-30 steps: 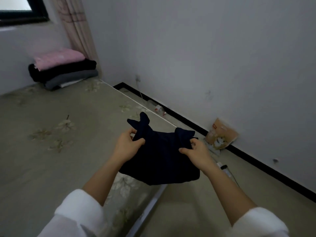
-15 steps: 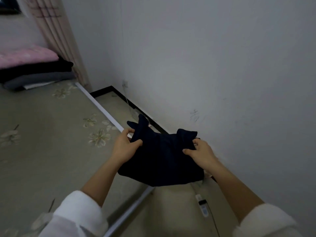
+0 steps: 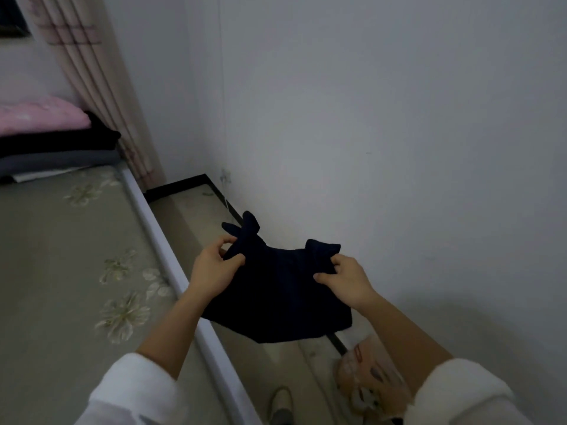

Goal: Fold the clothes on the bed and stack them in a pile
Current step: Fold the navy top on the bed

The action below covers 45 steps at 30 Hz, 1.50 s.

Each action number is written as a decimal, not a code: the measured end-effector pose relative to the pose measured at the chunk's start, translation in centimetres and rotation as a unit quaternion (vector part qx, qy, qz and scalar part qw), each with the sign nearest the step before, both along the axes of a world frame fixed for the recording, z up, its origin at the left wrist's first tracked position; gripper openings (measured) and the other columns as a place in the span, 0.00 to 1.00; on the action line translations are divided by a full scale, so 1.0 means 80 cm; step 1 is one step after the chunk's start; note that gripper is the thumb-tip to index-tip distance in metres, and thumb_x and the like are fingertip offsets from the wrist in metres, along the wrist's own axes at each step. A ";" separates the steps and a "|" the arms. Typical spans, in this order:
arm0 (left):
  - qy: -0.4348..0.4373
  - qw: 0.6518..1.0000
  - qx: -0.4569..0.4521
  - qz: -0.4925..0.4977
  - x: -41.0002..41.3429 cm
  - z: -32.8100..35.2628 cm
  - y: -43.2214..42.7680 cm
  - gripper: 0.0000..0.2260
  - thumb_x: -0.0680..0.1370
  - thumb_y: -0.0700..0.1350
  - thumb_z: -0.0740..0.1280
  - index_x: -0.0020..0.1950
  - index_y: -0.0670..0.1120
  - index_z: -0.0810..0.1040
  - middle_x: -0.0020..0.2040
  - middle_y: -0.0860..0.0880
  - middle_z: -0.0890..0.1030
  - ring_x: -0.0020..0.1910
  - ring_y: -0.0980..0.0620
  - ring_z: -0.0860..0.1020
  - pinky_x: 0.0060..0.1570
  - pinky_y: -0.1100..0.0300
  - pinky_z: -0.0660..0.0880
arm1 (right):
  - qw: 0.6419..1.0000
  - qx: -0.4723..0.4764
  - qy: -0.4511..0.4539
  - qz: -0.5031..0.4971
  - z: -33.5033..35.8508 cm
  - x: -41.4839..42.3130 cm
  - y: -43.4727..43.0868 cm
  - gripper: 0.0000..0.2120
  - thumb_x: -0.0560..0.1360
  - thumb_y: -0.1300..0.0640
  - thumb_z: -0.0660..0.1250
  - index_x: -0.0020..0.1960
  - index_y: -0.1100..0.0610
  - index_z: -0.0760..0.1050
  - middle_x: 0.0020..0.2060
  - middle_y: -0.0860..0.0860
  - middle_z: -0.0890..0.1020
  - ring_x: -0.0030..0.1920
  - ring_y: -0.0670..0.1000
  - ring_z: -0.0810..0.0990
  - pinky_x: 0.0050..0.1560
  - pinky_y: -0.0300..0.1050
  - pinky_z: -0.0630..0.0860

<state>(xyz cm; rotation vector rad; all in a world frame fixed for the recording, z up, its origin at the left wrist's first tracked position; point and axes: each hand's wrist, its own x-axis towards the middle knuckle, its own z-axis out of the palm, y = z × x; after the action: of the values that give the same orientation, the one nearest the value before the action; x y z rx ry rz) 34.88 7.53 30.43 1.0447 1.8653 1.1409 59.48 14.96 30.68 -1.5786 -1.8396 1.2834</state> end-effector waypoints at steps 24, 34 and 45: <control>-0.004 0.955 -0.012 0.297 -0.294 0.005 0.351 0.14 0.72 0.40 0.71 0.54 0.54 0.76 0.40 0.49 0.82 0.36 0.50 0.81 0.37 0.56 0.78 | 0.975 -0.039 0.017 0.220 -0.007 -0.412 0.517 0.25 0.69 0.53 0.76 0.63 0.61 0.75 0.57 0.54 0.80 0.55 0.54 0.80 0.58 0.51 0.77; 0.002 0.902 0.013 0.432 -0.451 0.037 0.414 0.13 0.74 0.39 0.70 0.55 0.53 0.76 0.39 0.47 0.80 0.32 0.53 0.81 0.31 0.60 0.74 | 0.944 -0.076 0.072 0.313 0.017 -0.636 0.634 0.08 0.73 0.56 0.73 0.51 0.55 0.79 0.50 0.54 0.83 0.46 0.50 0.82 0.49 0.47 0.80; 0.048 0.867 -0.010 0.496 -0.717 0.023 0.461 0.12 0.76 0.41 0.69 0.59 0.44 0.77 0.43 0.45 0.81 0.40 0.48 0.80 0.40 0.54 0.77 | 0.926 -0.064 0.051 0.370 0.005 -0.929 0.693 0.27 0.72 0.53 0.73 0.67 0.62 0.72 0.60 0.55 0.78 0.58 0.55 0.77 0.61 0.53 0.75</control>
<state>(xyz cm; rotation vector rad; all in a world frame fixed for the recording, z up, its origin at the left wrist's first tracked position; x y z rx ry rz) -22.51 44.42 32.30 0.0308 2.5687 1.6082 -14.87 70.39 31.06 -0.8375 -2.4258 1.7726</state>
